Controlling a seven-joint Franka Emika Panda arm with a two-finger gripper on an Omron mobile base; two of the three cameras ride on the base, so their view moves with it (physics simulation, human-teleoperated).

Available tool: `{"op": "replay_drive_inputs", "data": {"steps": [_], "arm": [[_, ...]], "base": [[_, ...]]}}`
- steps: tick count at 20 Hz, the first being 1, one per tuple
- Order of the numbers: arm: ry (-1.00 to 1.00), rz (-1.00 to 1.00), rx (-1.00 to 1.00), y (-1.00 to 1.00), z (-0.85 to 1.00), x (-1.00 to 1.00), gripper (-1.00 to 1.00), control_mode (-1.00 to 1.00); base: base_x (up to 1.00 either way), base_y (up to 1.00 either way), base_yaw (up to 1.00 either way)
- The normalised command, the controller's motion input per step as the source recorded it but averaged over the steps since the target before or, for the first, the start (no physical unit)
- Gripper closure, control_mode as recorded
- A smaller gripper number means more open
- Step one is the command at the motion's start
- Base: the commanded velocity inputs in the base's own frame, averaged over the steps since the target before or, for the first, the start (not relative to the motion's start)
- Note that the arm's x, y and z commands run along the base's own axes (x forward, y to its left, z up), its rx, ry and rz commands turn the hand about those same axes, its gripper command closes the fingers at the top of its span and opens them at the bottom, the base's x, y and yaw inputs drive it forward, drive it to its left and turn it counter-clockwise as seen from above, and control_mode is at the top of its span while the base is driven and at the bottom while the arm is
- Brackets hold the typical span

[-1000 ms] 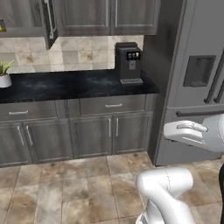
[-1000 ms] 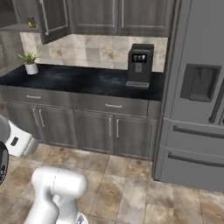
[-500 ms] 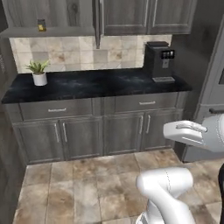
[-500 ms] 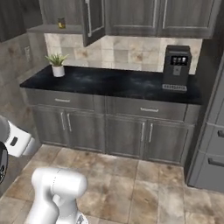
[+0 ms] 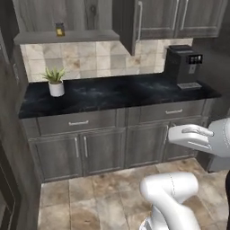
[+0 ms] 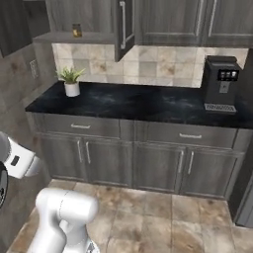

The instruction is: Collect the turmeric, ketchup, and shaker from the cabinet and place them next to the stove.

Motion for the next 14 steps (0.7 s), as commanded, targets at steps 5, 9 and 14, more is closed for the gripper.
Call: {"op": "replay_drive_inputs", "data": {"steps": [5, 9, 14], "arm": [[0.00, 0.00, 0.00, 0.00, 0.00, 0.00, -1.00, 1.00], [0.00, 0.00, 0.00, 0.00, 0.00, 0.00, -1.00, 1.00], [0.00, 0.00, 0.00, 0.00, 0.00, 0.00, -1.00, 1.00]], "base": [[0.81, 0.65, -0.21], [0.65, 0.65, -0.21], [0.61, 0.61, -0.20]]}}
